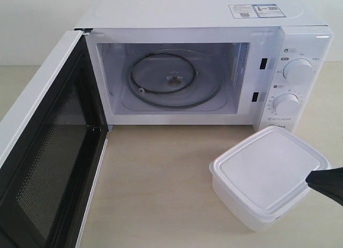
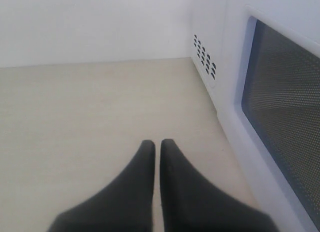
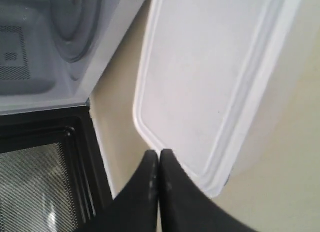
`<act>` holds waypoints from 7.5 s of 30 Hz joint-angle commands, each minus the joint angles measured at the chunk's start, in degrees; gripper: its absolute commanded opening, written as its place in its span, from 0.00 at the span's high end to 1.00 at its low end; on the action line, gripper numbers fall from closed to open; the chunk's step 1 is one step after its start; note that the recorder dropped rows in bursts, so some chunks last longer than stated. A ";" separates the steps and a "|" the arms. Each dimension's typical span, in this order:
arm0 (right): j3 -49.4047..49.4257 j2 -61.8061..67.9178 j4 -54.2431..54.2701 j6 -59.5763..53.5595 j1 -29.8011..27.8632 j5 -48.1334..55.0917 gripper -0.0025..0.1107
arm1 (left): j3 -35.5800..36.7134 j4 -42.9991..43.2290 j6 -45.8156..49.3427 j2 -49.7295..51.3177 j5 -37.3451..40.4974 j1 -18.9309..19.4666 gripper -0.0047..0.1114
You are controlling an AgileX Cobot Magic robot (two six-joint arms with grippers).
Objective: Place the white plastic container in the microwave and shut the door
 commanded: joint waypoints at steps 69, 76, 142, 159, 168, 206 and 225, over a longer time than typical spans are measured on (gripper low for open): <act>-0.69 26.61 23.24 -26.98 -2.77 -5.78 0.62 | 0.15 -0.49 -0.43 -0.15 -0.09 0.17 0.92; -0.69 26.61 23.24 -27.98 -2.49 -6.71 0.62 | 0.15 -0.49 -0.43 -0.15 -0.09 0.17 0.92; -3.42 13.44 13.20 -10.19 6.47 -10.31 0.98 | 0.15 -0.49 -0.43 -0.15 -0.09 0.17 0.92; -1.83 -11.37 0.26 11.44 8.09 -5.89 0.98 | 0.15 -0.49 -0.43 -0.15 -0.09 0.17 0.92; 4.54 -26.66 -0.96 22.59 16.61 -13.31 0.98 | 0.15 -0.49 -0.43 -0.15 -0.09 0.17 0.92; 4.31 -25.27 -14.94 43.54 43.85 -36.18 0.98 | 0.15 -0.49 -0.43 -0.15 -0.09 0.17 0.92; 8.36 -25.27 -66.81 101.07 57.78 -48.97 0.98 | 0.15 -0.49 -0.43 -0.15 -0.09 0.17 0.92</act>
